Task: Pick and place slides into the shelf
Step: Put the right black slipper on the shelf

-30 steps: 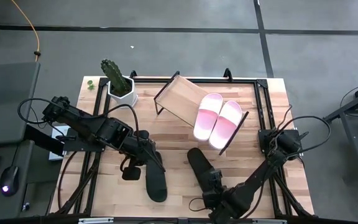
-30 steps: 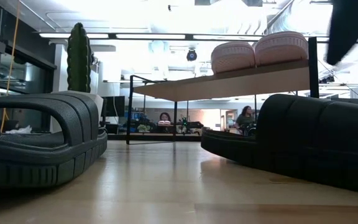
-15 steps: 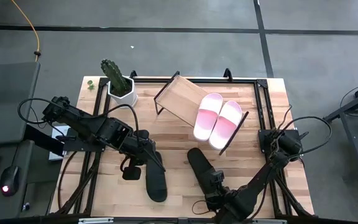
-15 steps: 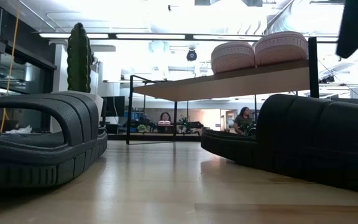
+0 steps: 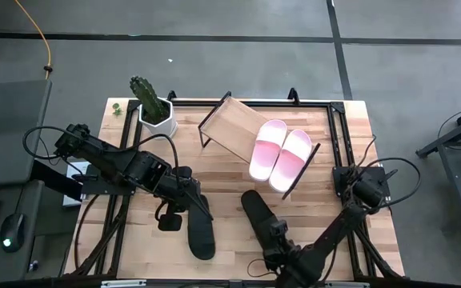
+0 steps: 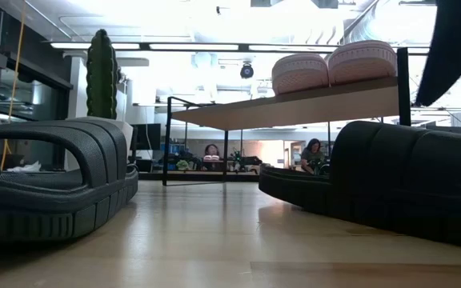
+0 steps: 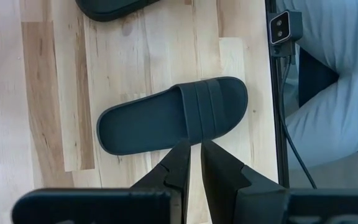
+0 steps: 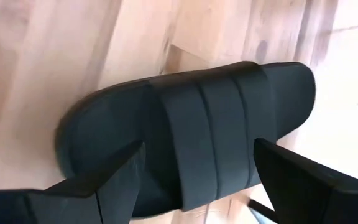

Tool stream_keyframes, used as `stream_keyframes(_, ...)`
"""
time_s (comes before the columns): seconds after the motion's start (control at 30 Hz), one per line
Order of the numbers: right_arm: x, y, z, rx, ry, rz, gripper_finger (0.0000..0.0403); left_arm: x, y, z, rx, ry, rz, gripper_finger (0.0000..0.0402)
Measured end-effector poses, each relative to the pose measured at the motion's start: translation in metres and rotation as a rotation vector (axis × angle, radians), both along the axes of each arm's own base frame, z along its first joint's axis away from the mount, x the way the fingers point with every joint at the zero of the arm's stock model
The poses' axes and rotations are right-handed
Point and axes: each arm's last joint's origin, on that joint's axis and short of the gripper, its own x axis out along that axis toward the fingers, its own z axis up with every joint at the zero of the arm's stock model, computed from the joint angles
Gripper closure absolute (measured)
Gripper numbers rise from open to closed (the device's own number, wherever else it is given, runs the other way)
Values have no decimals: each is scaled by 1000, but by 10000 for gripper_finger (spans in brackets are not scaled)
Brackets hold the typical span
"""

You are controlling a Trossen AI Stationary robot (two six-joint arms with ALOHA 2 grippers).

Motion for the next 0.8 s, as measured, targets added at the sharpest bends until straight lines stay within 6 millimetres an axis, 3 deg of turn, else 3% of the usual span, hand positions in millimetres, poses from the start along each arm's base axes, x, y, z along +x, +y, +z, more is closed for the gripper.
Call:
stream_keyframes(0.53,6,-2,-18,-111,-34,-9,111,0,0,0,0,0,0,371)
stream_keyframes(0.8,7,-5,-19,-144,-64,-24,111,0,0,0,0,0,0,371)
